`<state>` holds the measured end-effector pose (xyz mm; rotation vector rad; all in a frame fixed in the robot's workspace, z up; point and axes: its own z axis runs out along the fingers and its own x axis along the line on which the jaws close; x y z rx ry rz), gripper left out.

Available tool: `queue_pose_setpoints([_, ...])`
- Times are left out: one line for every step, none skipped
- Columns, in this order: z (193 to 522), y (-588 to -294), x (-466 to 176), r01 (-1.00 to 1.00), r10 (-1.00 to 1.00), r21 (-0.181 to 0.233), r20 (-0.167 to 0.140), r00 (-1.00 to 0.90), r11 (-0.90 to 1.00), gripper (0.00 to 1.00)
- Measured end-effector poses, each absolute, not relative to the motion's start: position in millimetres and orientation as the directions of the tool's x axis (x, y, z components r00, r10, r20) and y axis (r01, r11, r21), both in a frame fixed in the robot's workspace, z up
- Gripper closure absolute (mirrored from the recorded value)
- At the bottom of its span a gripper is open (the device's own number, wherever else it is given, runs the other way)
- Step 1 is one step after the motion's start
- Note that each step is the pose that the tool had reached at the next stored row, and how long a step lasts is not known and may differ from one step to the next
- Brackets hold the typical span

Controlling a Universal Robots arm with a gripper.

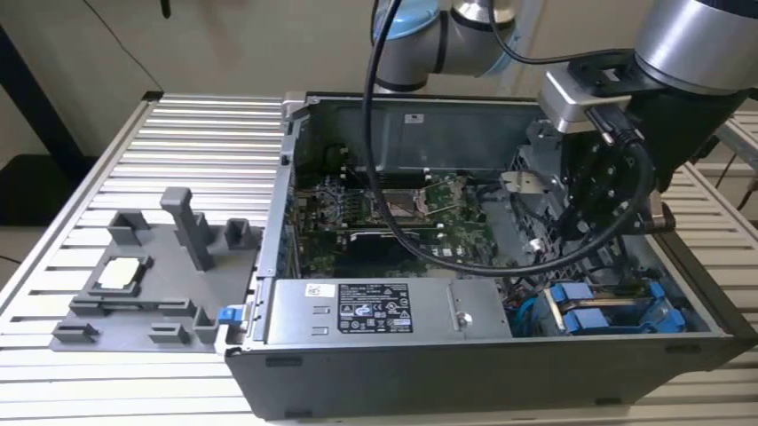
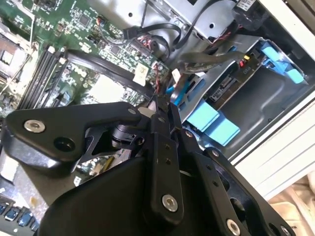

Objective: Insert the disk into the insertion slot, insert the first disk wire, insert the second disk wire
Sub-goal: 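Insert the second disk wire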

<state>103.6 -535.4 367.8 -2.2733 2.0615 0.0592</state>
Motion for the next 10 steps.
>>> queue_pose_setpoints([367.6,-537.3,105.0,-0.995,-0.992,-0.025,-0.077,0.098,-0.096,0.84])
queue_pose_setpoints([367.4,-539.2,106.5,-0.995,-0.992,-0.023,-0.077,0.098,-0.096,0.84])
queue_pose_setpoints([367.3,-541.2,108.2,-0.995,-0.992,-0.02,-0.078,0.098,-0.096,0.84])
queue_pose_setpoints([367.1,-543.1,109.7,-0.995,-0.992,-0.017,-0.078,0.097,-0.096,0.84])
queue_pose_setpoints([366.9,-545.2,111.3,-0.995,-0.992,-0.014,-0.078,0.097,-0.096,0.84])
queue_pose_setpoints([366.8,-547.2,112.8,-0.995,-0.992,-0.01,-0.079,0.097,-0.096,0.84])
queue_pose_setpoints([366.8,-549.3,114.4,-0.995,-0.992,-0.007,-0.079,0.097,-0.096,0.84])
queue_pose_setpoints([366.7,-551.3,115.8,-0.995,-0.992,-0.003,-0.079,0.096,-0.096,0.84])
queue_pose_setpoints([366.6,-553.5,117.4,-0.995,-0.992,0.001,-0.08,0.096,-0.096,0.84])
queue_pose_setpoints([366.5,-555.7,118.9,-0.995,-0.992,0.005,-0.08,0.096,-0.096,0.84])
